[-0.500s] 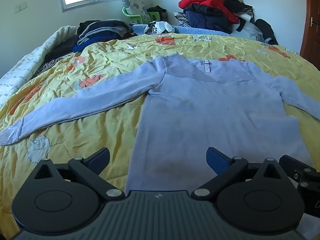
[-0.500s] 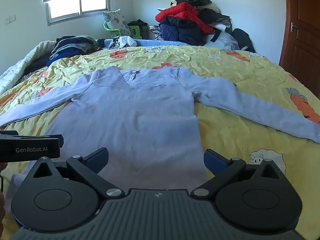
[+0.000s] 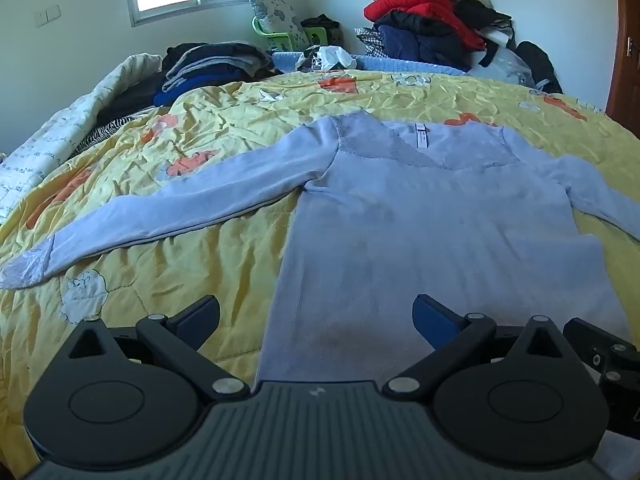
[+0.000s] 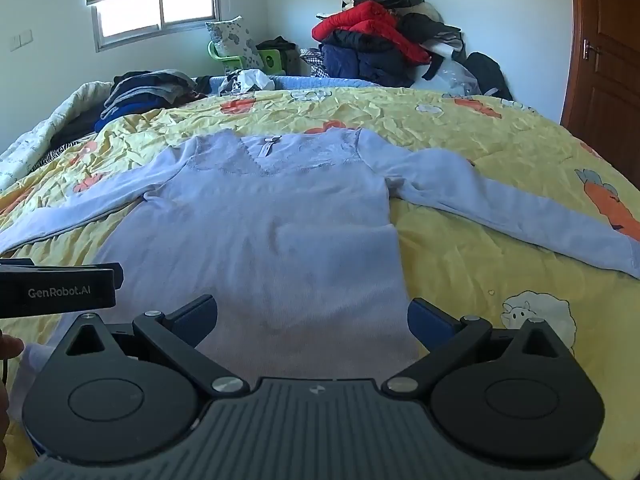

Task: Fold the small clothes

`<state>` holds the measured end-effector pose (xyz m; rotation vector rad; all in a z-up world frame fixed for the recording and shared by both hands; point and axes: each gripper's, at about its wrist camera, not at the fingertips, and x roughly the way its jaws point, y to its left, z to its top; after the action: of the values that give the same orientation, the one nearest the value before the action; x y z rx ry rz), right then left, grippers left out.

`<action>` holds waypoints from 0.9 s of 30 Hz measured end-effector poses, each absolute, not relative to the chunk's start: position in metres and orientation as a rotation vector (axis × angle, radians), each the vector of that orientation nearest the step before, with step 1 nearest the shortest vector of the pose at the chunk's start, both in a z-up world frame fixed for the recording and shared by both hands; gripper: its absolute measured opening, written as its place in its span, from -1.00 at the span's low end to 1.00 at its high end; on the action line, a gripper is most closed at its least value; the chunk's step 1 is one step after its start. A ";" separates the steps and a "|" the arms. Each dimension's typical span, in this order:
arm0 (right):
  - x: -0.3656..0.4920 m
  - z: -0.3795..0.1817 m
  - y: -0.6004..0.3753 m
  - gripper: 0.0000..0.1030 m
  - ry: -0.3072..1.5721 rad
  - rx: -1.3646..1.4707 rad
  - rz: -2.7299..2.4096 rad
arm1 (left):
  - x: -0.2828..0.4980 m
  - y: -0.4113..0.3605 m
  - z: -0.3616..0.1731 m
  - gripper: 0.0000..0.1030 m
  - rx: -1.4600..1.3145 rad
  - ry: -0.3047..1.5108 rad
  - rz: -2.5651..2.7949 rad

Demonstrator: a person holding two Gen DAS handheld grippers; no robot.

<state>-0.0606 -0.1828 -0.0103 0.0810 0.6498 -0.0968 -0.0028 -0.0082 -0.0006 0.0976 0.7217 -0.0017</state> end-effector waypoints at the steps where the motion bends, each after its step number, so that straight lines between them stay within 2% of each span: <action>1: -0.061 -0.010 -0.183 0.99 0.650 0.082 -0.097 | -0.003 -0.010 -0.001 1.00 0.099 0.724 -0.001; 27: -0.064 -0.012 -0.188 0.99 0.640 0.090 -0.097 | -0.004 -0.008 0.003 1.00 0.181 0.658 0.135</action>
<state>-0.0638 -0.1877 -0.0117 0.0897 0.6397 -0.0972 -0.0036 -0.0079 0.0029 0.1812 0.6580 0.1346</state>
